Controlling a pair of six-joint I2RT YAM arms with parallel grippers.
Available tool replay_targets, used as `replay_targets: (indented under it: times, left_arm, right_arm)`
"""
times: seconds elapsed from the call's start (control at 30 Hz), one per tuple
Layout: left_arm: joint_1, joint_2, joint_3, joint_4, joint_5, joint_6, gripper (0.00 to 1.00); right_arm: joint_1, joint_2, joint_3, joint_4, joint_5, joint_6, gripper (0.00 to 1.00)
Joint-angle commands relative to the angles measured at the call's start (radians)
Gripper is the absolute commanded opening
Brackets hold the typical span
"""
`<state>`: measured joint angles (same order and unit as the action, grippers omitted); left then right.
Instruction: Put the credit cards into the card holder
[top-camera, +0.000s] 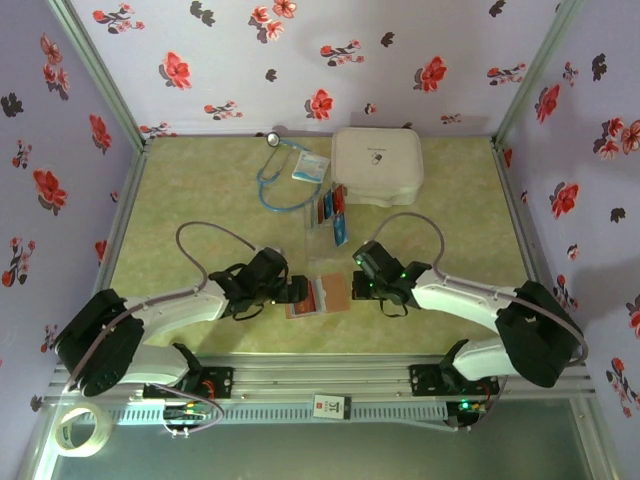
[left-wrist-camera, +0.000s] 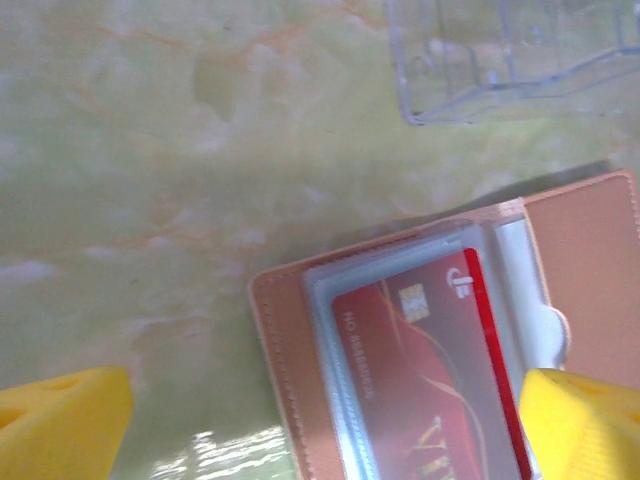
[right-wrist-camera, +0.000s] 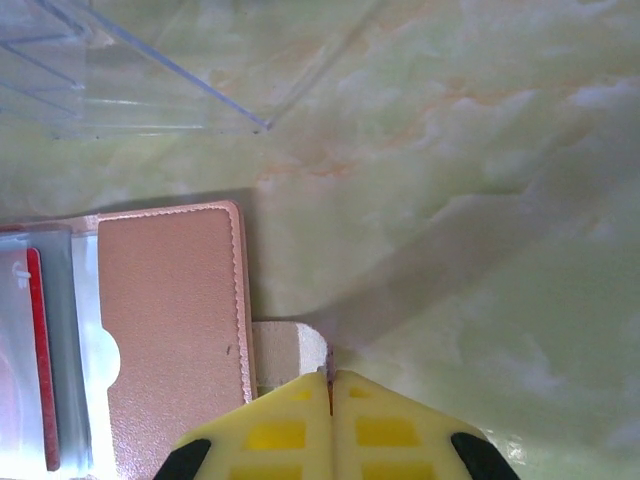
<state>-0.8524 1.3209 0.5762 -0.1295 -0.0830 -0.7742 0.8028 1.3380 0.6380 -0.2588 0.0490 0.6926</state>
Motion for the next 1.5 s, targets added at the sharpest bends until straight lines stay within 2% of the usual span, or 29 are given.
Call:
replay_targets:
  times: [0.0, 0.4, 0.67, 0.93, 1.17, 1.3, 1.47]
  left_arm:
    - [0.007, 0.030, -0.024, 0.113, 0.085, 0.021, 1.00]
    - [0.000, 0.126, -0.026, 0.224, 0.146, -0.006, 1.00]
    - [-0.005, 0.136, -0.006, 0.227, 0.156, -0.001, 1.00]
    - [-0.005, 0.036, 0.012, 0.162, 0.144, 0.009, 1.00]
    - [-0.021, -0.055, 0.036, 0.177, 0.149, -0.003, 1.00]
    - [-0.057, -0.022, 0.086, 0.197, 0.152, -0.009, 1.00]
    - [-0.099, 0.066, 0.113, 0.311, 0.151, -0.066, 1.00]
  right_arm:
    - [-0.007, -0.022, -0.024, -0.001, 0.009, 0.034, 0.00]
    - [-0.007, -0.028, -0.049, 0.036, -0.019, 0.058, 0.00]
    - [-0.007, -0.015, -0.061, 0.073, -0.040, 0.076, 0.00]
    - [-0.007, -0.003, -0.060, 0.093, -0.046, 0.081, 0.00]
    - [-0.007, 0.019, -0.052, 0.109, -0.054, 0.084, 0.00]
    - [-0.007, 0.031, -0.049, 0.122, -0.061, 0.085, 0.00]
    - [-0.008, 0.035, -0.051, 0.133, -0.064, 0.091, 0.00]
